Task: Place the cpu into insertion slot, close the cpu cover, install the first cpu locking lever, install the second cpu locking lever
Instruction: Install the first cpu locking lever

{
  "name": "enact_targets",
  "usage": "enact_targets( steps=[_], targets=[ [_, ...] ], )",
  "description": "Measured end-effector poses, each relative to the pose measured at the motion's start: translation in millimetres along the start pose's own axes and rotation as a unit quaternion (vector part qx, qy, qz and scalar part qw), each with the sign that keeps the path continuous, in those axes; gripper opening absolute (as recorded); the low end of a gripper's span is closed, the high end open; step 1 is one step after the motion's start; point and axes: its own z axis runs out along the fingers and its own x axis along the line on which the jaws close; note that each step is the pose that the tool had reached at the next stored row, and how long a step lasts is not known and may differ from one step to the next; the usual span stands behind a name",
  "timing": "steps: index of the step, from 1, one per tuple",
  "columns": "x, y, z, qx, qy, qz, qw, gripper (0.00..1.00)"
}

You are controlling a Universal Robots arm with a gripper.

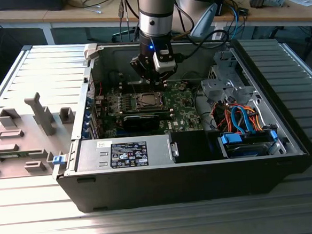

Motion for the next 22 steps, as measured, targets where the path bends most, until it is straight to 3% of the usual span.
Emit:
enact_targets(
  steps=[22],
  targets=[
    [0.0,0.0,0.0,0.0002,-0.0006,-0.015,0.99989,0.11]
  ],
)
